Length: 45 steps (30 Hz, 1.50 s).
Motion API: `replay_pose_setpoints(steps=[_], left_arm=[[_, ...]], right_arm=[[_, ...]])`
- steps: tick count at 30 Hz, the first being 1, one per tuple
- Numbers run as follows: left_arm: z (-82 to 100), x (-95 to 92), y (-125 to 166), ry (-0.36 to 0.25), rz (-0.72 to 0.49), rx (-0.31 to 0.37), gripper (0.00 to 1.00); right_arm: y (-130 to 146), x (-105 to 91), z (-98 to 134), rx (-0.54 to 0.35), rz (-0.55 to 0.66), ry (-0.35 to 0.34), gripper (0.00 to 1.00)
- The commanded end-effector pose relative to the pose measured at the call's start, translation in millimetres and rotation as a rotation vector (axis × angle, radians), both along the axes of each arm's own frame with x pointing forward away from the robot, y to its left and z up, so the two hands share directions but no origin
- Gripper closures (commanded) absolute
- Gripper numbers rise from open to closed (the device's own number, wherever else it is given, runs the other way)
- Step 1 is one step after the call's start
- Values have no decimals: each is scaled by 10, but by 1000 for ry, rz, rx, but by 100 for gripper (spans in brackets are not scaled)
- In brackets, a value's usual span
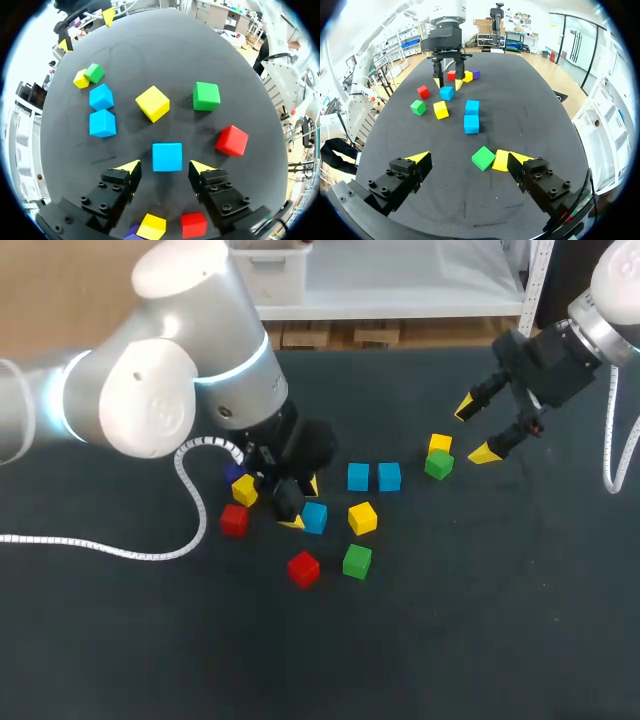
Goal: Place the blue cubes, place green cubes on the blue cubes, place the yellow cubes on the green cubes, then place the red cubes on the yellow cubes, and place purple cube on the red cubes.
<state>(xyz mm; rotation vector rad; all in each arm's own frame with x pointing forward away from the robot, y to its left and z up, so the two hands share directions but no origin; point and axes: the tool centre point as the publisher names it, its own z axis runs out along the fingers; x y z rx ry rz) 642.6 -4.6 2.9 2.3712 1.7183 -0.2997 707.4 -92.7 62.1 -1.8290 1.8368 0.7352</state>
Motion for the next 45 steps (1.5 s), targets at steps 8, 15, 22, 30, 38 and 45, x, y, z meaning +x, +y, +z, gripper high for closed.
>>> replay_pose_setpoints(steps=[8,15,22,30,38,45], left_arm=[[-36,5,-66,15,7,0,30],[-47,-20,-114,22,0,-7,58],[-19,46,-61,7,9,-4,100],[187,267,92,-15,101,15,100],[198,444,132,17,252,-38,100],[173,573,60,6,278,3,100]], right_arm=[[-1,3,-1,2,1,0,0],[-1,3,-1,2,1,0,0],[-1,3,-1,2,1,0,0],[-1,3,-1,2,1,0,0],[-1,3,-1,2,1,0,0],[-1,3,-1,2,1,0,0]])
